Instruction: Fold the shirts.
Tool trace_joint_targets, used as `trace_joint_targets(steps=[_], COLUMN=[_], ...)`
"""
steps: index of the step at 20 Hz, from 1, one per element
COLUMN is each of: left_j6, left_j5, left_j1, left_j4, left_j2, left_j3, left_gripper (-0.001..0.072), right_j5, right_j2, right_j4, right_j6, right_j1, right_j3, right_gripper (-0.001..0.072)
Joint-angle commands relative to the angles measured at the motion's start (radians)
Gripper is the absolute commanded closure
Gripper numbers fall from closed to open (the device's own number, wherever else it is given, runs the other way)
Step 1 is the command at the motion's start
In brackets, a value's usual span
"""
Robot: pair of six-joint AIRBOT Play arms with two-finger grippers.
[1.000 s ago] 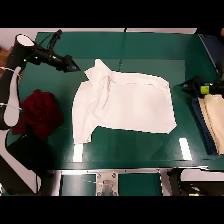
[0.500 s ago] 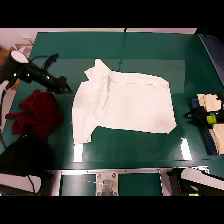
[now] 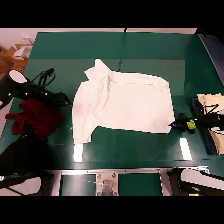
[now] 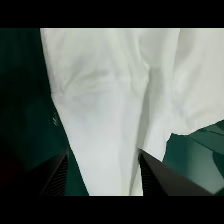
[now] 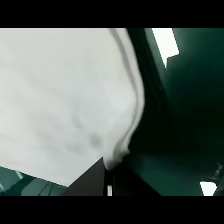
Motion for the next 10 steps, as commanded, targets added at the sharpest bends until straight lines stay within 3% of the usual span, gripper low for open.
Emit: trace_joint_targets(steps=[1,3,8,10], left_j6=[-0.021,-0.053,-0.139,-0.138], left_j5=[0.016,0.015,0.028,0.126], left_j1=[0.0,0.0,0.0,0.0], left_j4=[0.011,0.045,0.066,0.066], left_j2=[0.009,0.009,0.009,0.009], left_j3=[-0.014,-0.015,-0.117,-0.189], left_gripper=[0.0205,0.0205,0.0205,0.0205], right_j5=[-0.002,0.007,-0.008,-0.021], right_j2=[-0.006,-0.001,-0.006,-0.006], right_j4=[-0.03,-0.066,-0.063,-0.05], right_j6=[0.048,0.096,0.099,0.095], right_j1=[-0.01,-0.052,-0.039,-0.037], right_j3=[0.061,0.118,0.125,0.126], right_gripper=[0.0699,0.0699,0.0699,0.0699])
